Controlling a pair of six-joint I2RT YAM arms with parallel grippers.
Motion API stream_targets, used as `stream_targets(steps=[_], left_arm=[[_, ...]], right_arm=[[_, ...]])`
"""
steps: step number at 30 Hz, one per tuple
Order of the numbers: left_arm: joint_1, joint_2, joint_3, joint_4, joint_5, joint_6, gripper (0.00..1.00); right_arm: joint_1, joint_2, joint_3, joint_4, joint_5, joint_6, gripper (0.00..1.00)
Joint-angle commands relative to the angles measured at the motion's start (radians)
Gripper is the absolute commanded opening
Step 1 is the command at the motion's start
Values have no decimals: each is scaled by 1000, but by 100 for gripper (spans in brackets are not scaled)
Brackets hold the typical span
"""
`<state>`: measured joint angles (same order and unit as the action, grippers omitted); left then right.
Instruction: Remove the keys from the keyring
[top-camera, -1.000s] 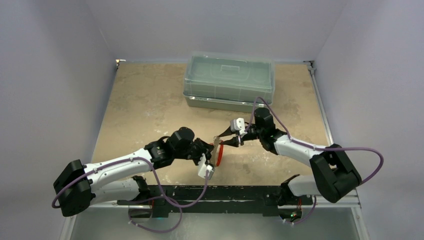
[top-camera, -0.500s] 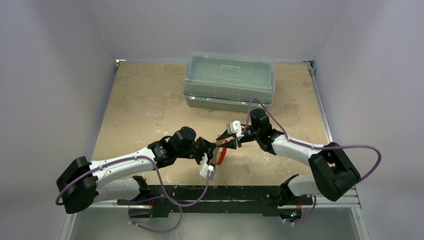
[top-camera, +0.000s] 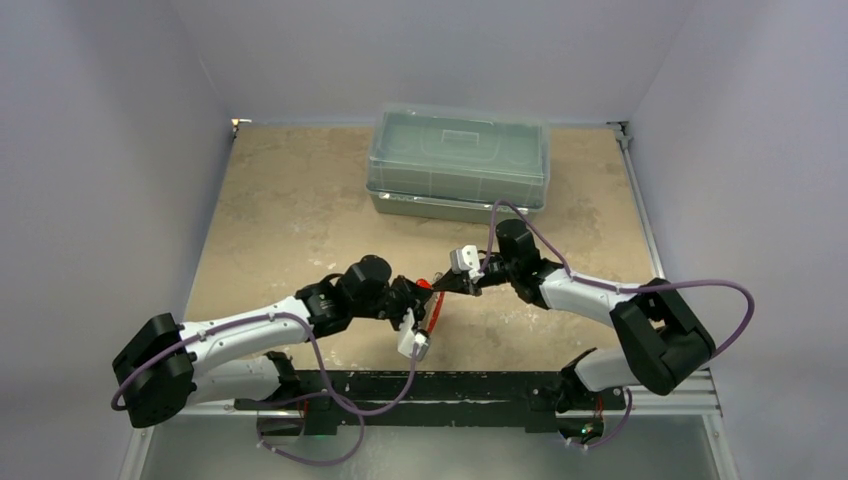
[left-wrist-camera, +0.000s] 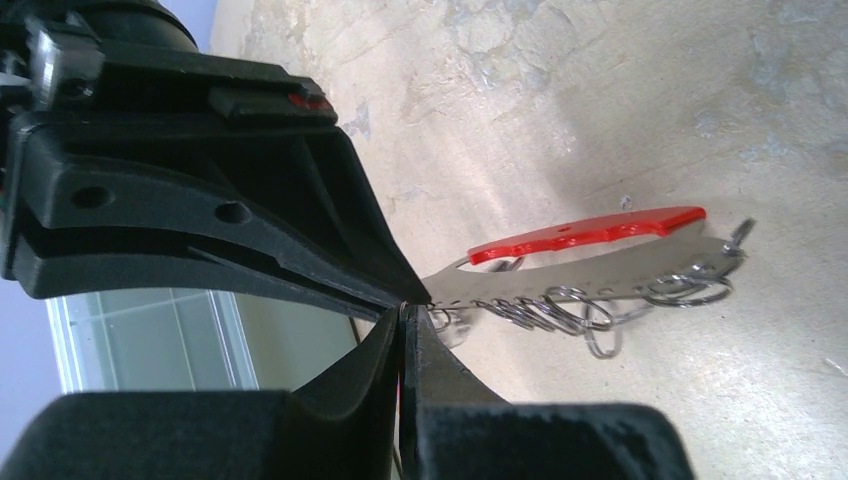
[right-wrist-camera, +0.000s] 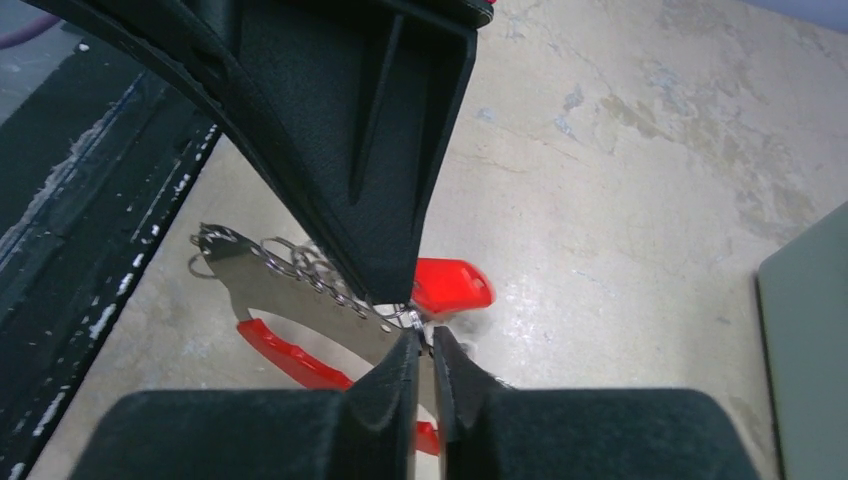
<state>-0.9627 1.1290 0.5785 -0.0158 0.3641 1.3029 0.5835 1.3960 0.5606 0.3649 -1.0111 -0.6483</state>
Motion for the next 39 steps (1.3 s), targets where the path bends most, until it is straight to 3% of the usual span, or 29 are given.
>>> stream_targets(steps=[1, 14, 24, 33, 39], left_arm=[[-2, -32, -6, 60, 26, 16, 0], [2, -73, -19, -58, -37, -89, 0], [2, -96, -42, -112, -70, -152, 14], [16, -74, -4, -37, -98, -434, 16], [20, -50, -5, 42, -110, -543, 15]], right_arm=[[5, -9, -6, 8, 8, -24, 2], [4, -29, 0, 16, 20, 46, 0], [3, -30, -4, 56, 5, 88, 0], [3, -25, -14, 119, -39, 106, 0], [3, -22, -21, 162, -57, 125, 0]])
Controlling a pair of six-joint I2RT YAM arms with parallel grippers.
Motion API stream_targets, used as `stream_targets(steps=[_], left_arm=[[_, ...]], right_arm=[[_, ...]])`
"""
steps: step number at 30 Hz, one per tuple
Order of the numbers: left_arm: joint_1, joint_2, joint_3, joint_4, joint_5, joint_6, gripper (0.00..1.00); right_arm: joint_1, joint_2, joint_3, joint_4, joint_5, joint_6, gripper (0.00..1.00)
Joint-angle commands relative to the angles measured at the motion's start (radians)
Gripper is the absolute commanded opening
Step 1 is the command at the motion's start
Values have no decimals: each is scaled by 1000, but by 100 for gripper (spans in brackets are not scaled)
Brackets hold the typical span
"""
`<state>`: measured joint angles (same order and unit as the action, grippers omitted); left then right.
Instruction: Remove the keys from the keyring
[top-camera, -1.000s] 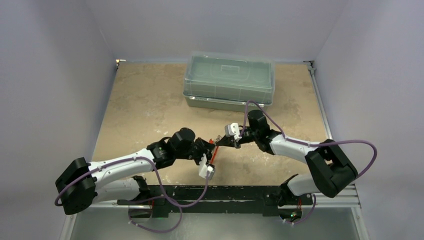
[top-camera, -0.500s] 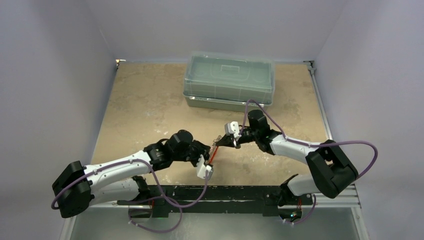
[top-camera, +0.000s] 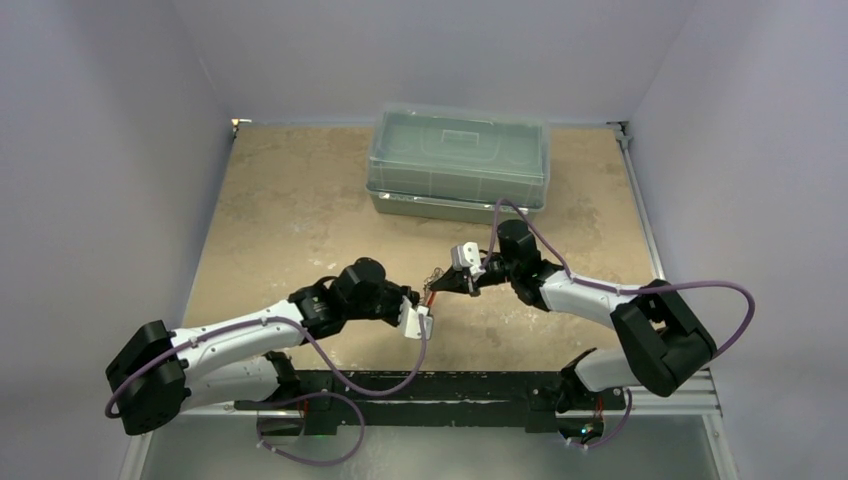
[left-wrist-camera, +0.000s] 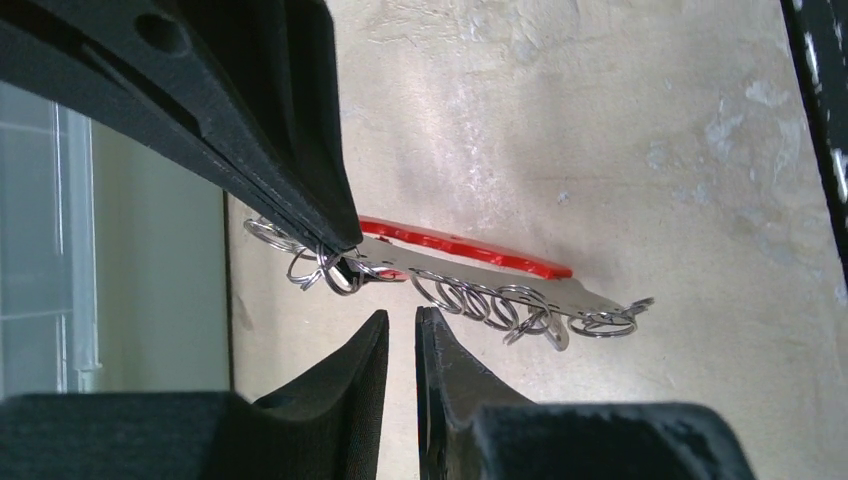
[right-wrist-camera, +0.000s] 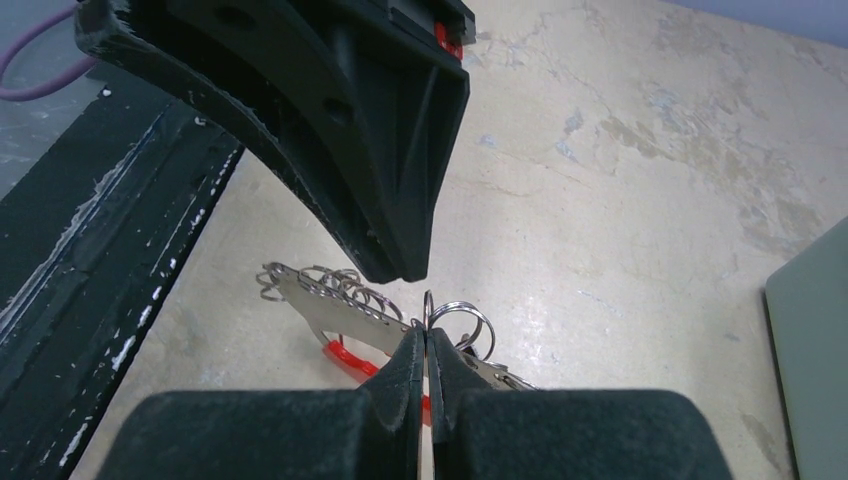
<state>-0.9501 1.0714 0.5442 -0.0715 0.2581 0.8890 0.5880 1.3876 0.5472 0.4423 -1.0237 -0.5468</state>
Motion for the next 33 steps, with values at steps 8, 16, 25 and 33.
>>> stream_targets(steps=[8, 16, 25, 33], left_arm=[[32, 34, 26, 174, -13, -196, 15], [34, 46, 5, 196, 28, -188, 16], [33, 42, -4, 170, 76, -169, 19], [33, 50, 3, 135, 85, -164, 24]], right_arm=[[-2, -10, -16, 90, -67, 14, 0], [-1, -4, -18, 101, -77, 17, 0], [-2, -3, -24, 115, -73, 23, 0], [-2, 2, -20, 117, -74, 26, 0]])
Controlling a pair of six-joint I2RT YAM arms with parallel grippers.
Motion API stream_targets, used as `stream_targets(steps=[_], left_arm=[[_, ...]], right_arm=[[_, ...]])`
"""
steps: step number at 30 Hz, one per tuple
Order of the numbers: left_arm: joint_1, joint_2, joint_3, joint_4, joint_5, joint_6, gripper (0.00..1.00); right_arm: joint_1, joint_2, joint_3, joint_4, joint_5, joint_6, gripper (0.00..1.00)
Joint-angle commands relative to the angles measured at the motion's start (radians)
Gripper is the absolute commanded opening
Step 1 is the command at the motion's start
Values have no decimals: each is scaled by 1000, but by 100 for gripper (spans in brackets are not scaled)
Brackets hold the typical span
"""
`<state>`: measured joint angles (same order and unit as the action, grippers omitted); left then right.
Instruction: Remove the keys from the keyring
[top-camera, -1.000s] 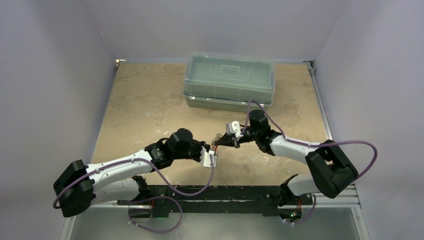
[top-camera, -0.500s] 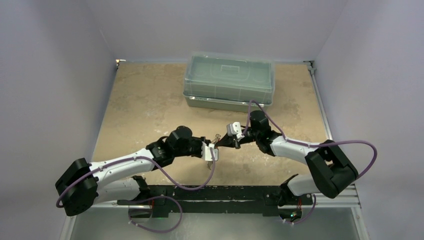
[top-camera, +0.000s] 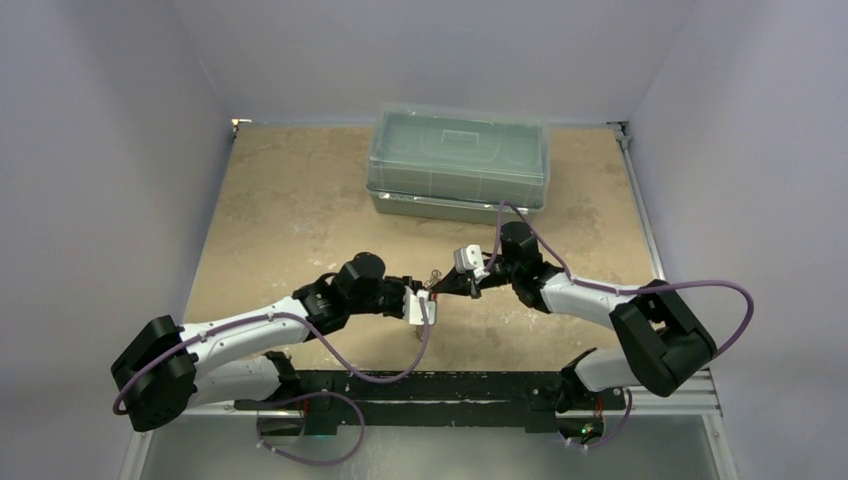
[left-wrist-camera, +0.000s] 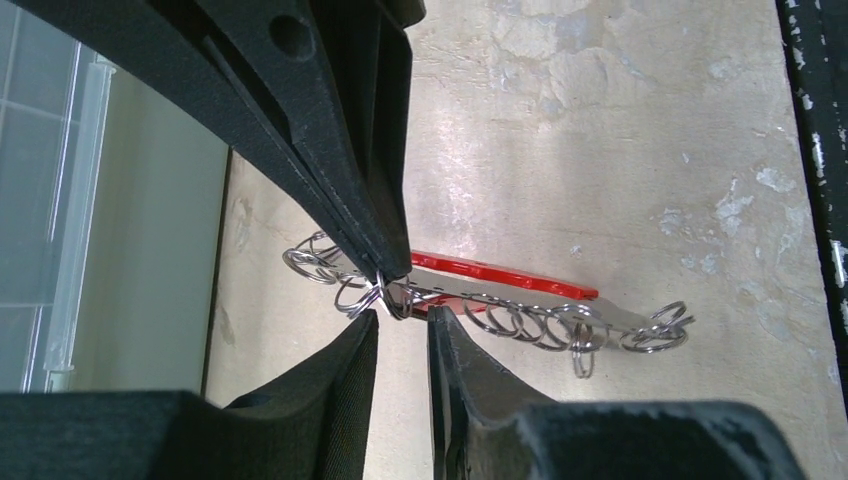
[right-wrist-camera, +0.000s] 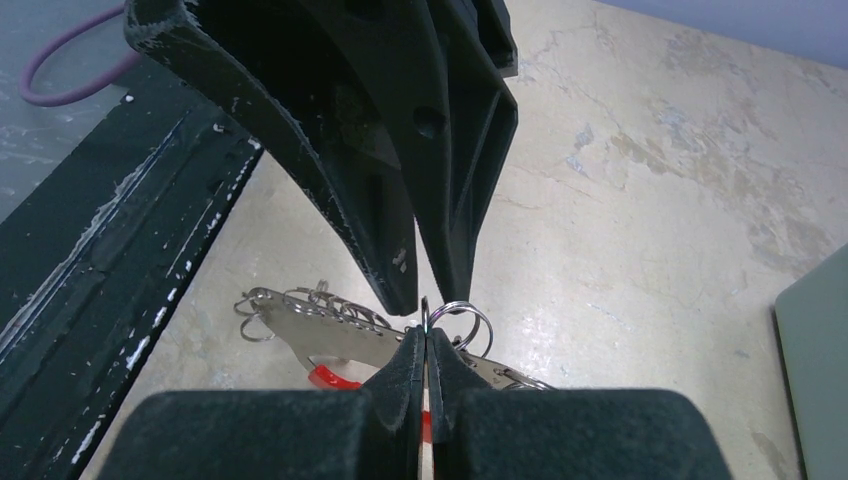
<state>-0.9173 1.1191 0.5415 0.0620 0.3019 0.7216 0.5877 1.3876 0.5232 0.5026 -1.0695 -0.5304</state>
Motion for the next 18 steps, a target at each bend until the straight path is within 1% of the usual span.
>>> stream_targets(steps=[1, 4, 6, 10, 12, 16, 18], left_arm=[[0, 2, 5, -3, 45, 8, 25], [0, -5, 2, 7, 53, 1, 27], [0, -3, 4, 12, 51, -1, 24], [0, 8, 10, 50, 35, -28, 12], [-1, 19, 22, 56, 26, -56, 1], [-1, 21, 27, 44, 23, -53, 0], [0, 16, 26, 41, 30, -43, 0]], right_arm=[[-3, 4, 5, 56, -29, 11, 0], [-1, 9, 9, 54, -30, 11, 0], [-2, 10, 8, 56, -30, 11, 0], [-2, 8, 5, 54, -28, 6, 0], [-1, 7, 9, 40, -26, -3, 0], [-2, 5, 23, -40, -12, -61, 0], [-1, 5, 37, -99, 0, -106, 8]])
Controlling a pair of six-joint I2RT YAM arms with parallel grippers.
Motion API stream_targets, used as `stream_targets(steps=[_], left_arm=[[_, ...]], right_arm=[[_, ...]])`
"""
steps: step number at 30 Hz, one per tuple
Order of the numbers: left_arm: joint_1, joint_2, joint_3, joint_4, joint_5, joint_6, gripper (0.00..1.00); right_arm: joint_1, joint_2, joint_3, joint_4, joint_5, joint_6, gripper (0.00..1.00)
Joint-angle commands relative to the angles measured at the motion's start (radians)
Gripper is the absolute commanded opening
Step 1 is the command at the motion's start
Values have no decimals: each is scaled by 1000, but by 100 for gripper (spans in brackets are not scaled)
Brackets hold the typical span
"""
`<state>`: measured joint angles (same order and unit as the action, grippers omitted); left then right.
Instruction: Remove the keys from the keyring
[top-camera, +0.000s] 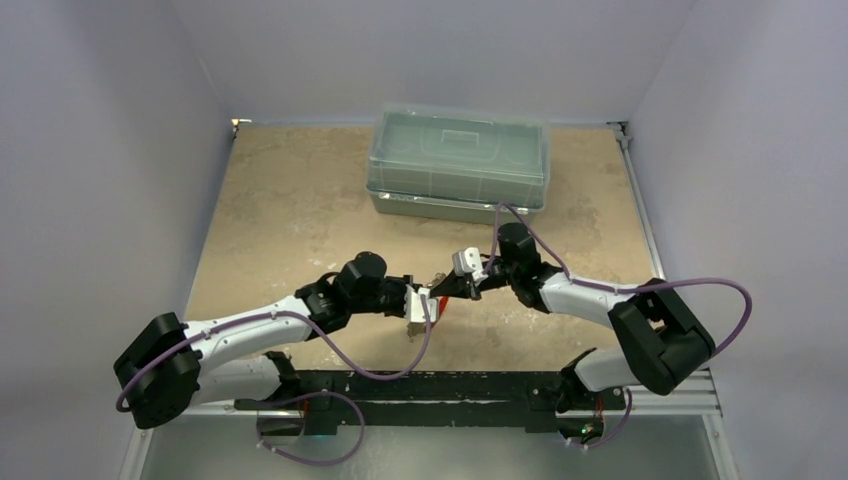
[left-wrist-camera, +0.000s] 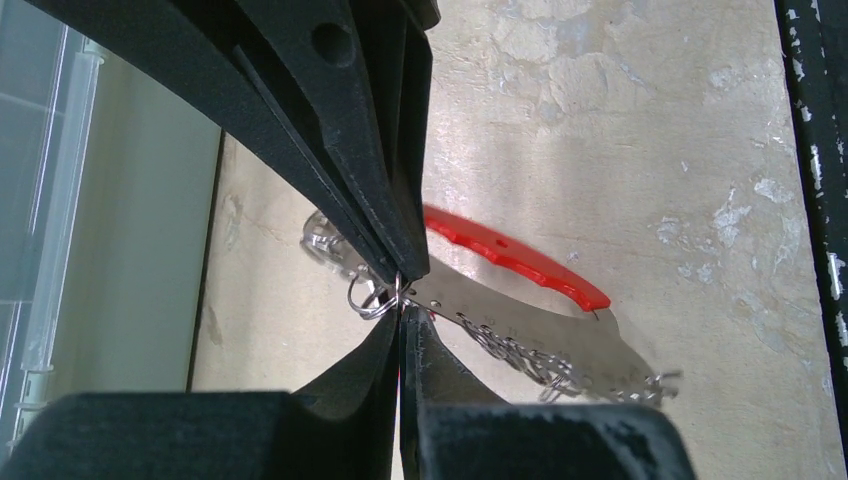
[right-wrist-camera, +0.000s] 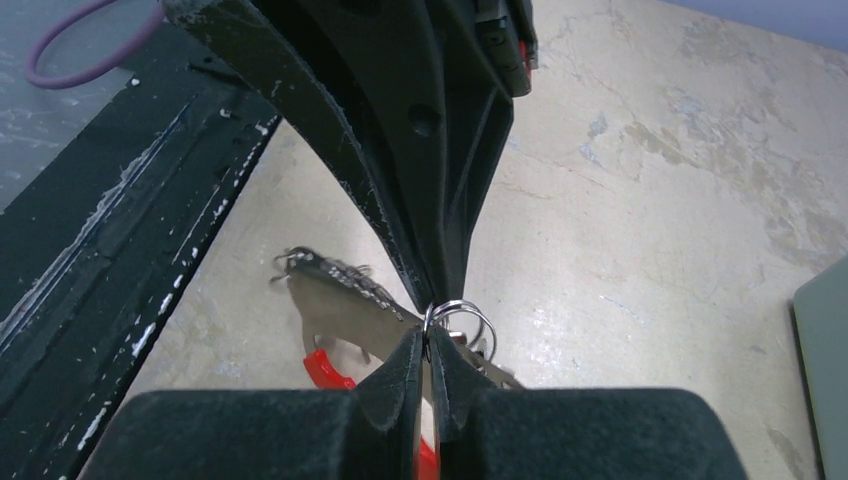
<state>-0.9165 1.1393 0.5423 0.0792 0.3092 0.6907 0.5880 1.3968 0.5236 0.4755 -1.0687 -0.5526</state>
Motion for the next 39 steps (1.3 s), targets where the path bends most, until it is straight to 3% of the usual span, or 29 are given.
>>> stream_targets(steps=[1, 9, 12, 18, 24, 30, 39], left_arm=[[0, -7, 27, 23, 25, -12, 0], [-1, 26, 62, 3, 19, -48, 0], [-1, 30, 67, -8, 11, -54, 0], [0, 34, 72, -4, -23, -98, 0], [19, 71, 130, -32, -36, -232, 0], [22, 48, 107, -35, -29, -186, 0], [22, 65, 118, -29, -28, -209, 0]], right_arm=[[-1, -5, 44, -98, 6, -106, 10], [0, -10, 67, -166, 54, -143, 19], [1, -15, 67, -165, 62, -119, 34], [-20, -27, 96, -194, 95, -82, 49], [-28, -28, 132, -214, 105, -46, 52], [-31, -33, 142, -307, 59, -133, 36], [-25, -33, 142, -311, 40, -110, 35]])
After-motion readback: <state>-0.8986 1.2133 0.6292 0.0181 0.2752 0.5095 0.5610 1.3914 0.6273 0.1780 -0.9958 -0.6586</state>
